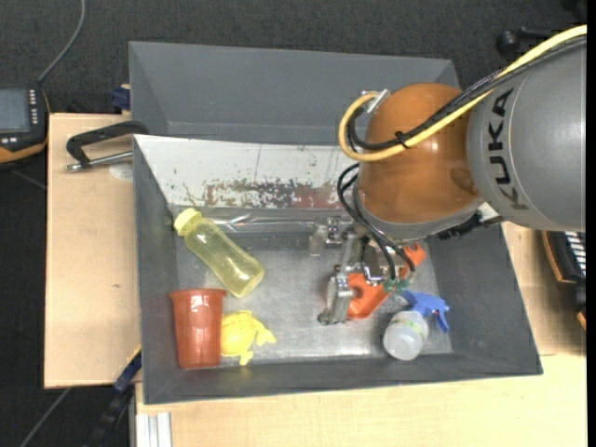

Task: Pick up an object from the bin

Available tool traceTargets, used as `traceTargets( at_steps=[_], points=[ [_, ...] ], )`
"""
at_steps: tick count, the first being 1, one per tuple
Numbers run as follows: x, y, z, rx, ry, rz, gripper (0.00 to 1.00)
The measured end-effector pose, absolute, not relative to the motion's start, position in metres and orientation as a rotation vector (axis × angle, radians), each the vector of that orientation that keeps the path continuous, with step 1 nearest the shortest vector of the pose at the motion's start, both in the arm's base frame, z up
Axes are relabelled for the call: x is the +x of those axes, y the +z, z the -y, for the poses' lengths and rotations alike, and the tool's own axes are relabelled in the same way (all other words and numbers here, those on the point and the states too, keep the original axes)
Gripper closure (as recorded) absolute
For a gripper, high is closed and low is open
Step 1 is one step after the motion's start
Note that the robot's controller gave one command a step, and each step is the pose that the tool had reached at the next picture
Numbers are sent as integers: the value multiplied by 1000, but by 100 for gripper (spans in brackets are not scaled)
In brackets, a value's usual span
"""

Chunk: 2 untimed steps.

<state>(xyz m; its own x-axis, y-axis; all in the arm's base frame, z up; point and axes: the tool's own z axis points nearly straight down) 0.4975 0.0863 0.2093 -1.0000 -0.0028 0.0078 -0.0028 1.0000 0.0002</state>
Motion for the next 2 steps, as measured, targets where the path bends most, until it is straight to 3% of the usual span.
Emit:
traceTargets(
  at_steps=[1, 2],
  points=[
    [499, 214, -86, 1, -2, 3143, 0],
    [517, 100, -30, -7, 0, 3130, 100]
  ],
)
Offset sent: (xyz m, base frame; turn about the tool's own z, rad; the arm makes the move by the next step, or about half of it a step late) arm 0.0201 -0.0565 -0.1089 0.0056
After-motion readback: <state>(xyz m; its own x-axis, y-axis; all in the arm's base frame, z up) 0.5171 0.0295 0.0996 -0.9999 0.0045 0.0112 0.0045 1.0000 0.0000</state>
